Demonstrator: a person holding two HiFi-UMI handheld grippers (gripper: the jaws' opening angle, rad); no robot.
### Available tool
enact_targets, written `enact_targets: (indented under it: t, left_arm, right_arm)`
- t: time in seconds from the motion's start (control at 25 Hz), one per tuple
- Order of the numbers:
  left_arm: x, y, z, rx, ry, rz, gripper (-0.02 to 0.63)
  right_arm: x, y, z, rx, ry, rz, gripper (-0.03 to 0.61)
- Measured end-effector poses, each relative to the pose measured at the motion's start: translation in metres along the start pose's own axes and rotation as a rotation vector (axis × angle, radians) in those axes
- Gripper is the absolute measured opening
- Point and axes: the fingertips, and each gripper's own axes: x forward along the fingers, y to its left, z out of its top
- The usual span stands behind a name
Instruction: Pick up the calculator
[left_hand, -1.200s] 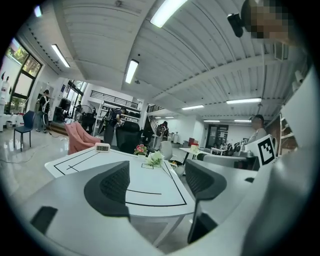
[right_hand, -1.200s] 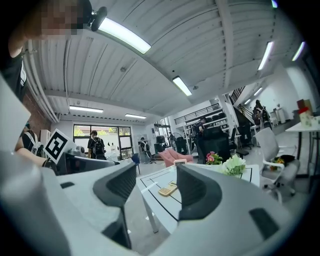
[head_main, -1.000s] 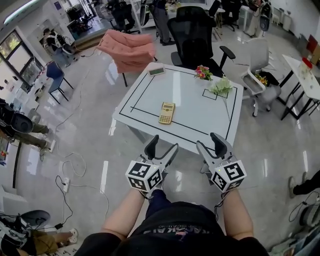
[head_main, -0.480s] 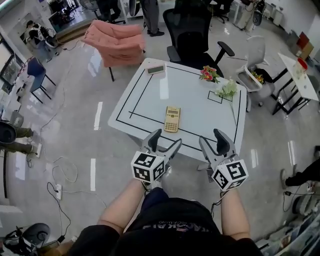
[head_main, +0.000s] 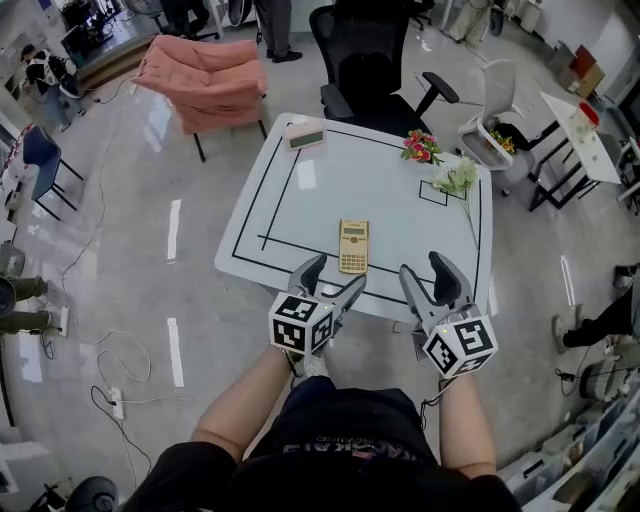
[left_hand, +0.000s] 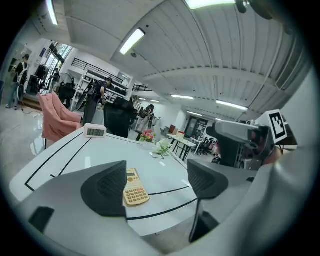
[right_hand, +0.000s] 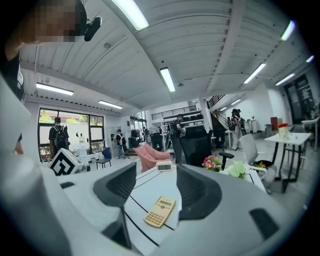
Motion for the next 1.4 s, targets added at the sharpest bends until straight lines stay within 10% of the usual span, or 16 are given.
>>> enact_targets:
  t: [0.56, 1.4]
  left_arm:
    - [0.060, 0.019, -0.045, 0.000, 0.205, -0.004, 0.396]
    - [0.137, 0.071, -0.109, -0.043, 0.388, 0.385, 0.414]
  right_arm:
    - [0.042, -0.025, 0.000, 0.019, 0.025, -0.021, 0.237]
    - [0.108, -0.085, -0.032, 0.061, 0.130, 0.217, 0.236]
